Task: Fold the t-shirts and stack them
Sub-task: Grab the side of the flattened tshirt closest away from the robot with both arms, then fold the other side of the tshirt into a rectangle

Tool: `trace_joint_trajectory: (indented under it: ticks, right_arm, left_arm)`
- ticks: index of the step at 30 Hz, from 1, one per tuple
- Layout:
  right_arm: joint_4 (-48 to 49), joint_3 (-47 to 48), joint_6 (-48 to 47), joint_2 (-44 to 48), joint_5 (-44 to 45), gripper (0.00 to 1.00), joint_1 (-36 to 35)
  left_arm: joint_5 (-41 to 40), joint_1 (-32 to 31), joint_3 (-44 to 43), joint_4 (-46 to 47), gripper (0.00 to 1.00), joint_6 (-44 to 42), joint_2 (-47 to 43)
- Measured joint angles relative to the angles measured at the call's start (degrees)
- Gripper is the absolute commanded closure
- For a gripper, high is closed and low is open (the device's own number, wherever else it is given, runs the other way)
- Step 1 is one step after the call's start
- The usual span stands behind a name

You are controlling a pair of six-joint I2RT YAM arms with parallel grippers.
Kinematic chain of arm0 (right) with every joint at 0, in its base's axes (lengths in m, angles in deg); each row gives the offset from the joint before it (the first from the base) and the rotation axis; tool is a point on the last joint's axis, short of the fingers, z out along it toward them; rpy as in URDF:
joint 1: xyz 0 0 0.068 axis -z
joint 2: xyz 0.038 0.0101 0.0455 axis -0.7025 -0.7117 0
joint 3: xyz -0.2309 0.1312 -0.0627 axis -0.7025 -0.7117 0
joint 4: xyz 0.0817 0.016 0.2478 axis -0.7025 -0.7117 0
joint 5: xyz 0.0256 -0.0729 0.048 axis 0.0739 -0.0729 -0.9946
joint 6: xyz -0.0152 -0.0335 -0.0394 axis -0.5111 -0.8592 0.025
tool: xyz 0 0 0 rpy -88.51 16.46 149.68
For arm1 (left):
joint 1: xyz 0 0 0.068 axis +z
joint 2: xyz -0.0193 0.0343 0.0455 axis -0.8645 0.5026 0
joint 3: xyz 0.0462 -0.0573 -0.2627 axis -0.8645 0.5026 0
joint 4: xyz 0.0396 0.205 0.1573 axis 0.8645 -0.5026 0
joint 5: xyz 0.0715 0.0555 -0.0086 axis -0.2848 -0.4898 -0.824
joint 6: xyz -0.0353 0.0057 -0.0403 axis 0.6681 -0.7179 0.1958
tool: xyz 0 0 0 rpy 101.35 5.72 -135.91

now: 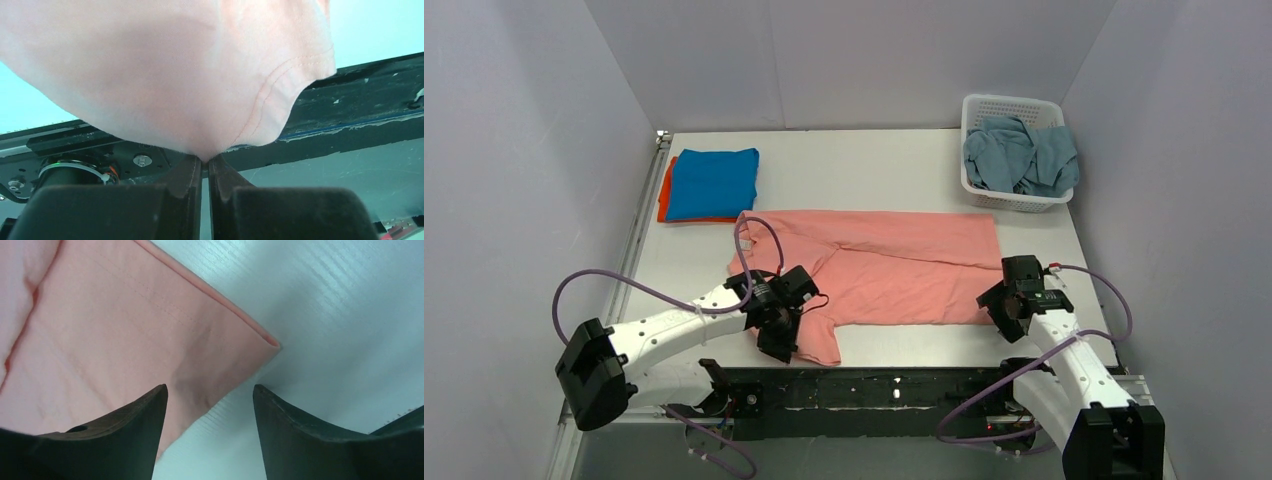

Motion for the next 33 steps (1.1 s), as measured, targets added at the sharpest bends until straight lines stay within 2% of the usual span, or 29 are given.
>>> trace_joint_trajectory:
  ticks: [4, 6, 9, 23, 33]
  right_arm:
    - [3.3, 0.2, 0.7, -2.9, 1.0, 0.49, 0.1]
    - [4.8, 0.2, 1.0, -4.0, 1.2, 0.68, 0.1]
    - [6.3, 0.1, 1.4, -4.8, 1.1, 0.85, 0.1]
    - [6.5, 2.4, -3.6, -8.5, -0.9, 0.96, 0.1]
    - [3.9, 12.0, -9.6, -13.7, -2.8, 0.97, 0.1]
  left_arm:
    - [-2.1, 0.2, -1.0, -0.8, 1.0, 0.5, -2.1]
    - [-2.8, 0.7, -1.6, -1.0, 1.0, 0.7, -2.8]
    - [-3.2, 1.8, -2.3, -1.1, 1.0, 0.9, -3.3]
    - [-0.8, 12.0, -4.2, 2.3, 1.0, 3.5, -3.1]
    - [1.3, 20.5, -11.7, 2.0, 1.0, 1.9, 2.4]
